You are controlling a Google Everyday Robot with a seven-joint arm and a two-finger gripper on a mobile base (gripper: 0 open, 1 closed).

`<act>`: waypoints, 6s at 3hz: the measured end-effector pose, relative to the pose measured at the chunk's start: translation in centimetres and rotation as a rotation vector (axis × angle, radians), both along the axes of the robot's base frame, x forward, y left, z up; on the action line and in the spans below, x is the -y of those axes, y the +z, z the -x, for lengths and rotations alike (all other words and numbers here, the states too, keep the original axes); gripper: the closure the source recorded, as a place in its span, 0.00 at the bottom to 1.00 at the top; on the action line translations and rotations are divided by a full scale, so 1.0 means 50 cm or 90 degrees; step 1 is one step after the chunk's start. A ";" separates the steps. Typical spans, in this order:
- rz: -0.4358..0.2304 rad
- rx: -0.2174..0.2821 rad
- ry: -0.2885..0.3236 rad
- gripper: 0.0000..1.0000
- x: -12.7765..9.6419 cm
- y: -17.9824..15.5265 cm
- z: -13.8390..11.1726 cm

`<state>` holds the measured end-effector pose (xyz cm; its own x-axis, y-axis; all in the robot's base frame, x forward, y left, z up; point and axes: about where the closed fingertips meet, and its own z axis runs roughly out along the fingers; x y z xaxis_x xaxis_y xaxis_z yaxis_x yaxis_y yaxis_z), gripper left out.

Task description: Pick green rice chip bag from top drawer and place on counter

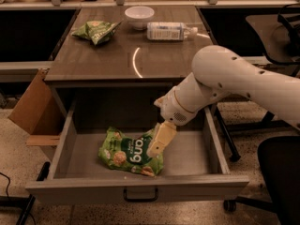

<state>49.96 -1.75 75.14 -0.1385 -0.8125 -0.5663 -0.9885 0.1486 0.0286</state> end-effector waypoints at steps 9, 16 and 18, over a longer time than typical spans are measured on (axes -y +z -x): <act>0.016 0.039 0.069 0.00 -0.240 -0.260 -0.057; -0.148 0.133 -0.041 1.00 -0.041 -0.054 -0.108; -0.186 0.162 -0.064 1.00 0.021 -0.006 -0.121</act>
Offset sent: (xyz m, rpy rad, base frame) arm 0.0249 0.0387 -0.0494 0.0449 -0.0804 0.0357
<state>56.03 -2.79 74.87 -0.0346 -0.6022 -0.7976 -0.9501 0.2675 -0.1608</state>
